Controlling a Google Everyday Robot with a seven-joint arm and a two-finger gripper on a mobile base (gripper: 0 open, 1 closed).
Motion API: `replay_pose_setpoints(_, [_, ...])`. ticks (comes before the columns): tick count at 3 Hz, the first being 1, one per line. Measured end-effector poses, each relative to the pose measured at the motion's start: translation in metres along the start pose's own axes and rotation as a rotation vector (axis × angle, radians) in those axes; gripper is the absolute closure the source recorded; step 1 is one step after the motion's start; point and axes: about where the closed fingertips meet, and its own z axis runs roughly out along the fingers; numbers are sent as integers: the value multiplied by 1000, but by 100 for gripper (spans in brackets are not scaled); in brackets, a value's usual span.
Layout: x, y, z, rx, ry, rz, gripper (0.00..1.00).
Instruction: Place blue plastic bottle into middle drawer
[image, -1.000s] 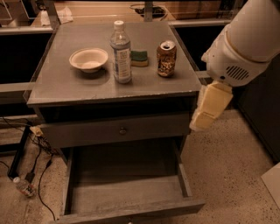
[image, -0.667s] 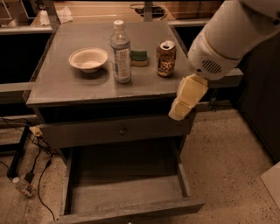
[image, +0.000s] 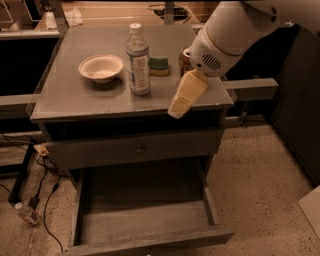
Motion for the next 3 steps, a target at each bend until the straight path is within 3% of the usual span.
replay_pose_setpoints(1, [-1,0,1,-1,-2,0,0])
replay_pose_setpoints(3, [-19,-1,35,-4,-98,129,0])
